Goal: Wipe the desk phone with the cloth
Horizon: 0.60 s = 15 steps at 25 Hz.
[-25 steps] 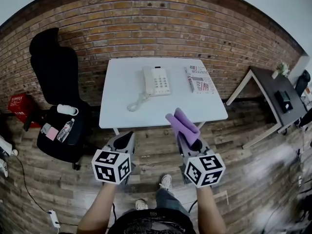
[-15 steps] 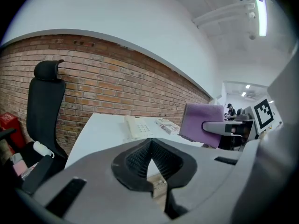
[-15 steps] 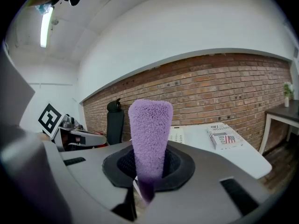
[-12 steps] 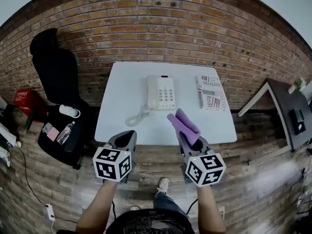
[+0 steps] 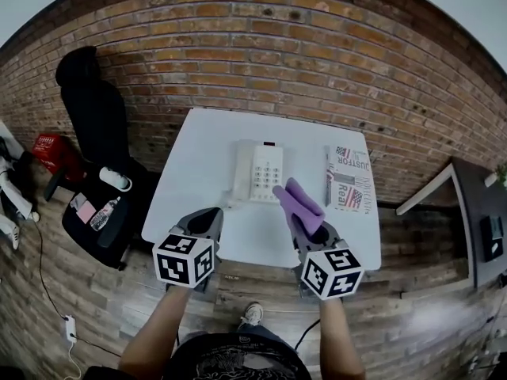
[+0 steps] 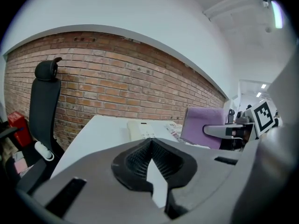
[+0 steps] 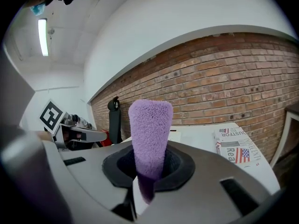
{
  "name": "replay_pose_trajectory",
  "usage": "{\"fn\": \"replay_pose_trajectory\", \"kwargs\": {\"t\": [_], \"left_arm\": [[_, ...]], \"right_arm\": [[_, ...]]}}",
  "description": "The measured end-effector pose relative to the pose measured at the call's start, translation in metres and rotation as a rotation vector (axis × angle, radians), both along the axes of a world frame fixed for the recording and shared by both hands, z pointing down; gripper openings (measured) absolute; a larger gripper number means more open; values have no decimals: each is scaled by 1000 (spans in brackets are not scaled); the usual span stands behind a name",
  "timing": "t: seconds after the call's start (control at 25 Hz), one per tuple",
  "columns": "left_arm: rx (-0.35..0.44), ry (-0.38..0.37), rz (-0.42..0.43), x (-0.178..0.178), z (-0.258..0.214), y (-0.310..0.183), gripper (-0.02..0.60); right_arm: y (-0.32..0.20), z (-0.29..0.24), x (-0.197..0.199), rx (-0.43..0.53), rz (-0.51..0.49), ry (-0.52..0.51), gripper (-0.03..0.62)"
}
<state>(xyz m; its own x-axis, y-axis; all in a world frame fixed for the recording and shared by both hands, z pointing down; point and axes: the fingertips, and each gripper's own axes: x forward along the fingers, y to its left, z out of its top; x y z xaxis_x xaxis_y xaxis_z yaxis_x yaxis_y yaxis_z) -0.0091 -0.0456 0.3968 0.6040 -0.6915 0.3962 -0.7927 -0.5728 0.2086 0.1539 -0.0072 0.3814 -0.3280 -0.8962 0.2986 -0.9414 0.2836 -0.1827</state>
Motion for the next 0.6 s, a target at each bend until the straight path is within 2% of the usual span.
{"fn": "replay_pose_trajectory", "kwargs": {"t": [0.28, 0.6], "left_arm": [[3, -19, -47, 12, 2, -24, 5], [-3, -25, -101, 3, 9, -42, 5]], "right_arm": [[-37, 5, 16, -4, -72, 16, 44], [-83, 3, 25, -3, -121, 70, 44]]}}
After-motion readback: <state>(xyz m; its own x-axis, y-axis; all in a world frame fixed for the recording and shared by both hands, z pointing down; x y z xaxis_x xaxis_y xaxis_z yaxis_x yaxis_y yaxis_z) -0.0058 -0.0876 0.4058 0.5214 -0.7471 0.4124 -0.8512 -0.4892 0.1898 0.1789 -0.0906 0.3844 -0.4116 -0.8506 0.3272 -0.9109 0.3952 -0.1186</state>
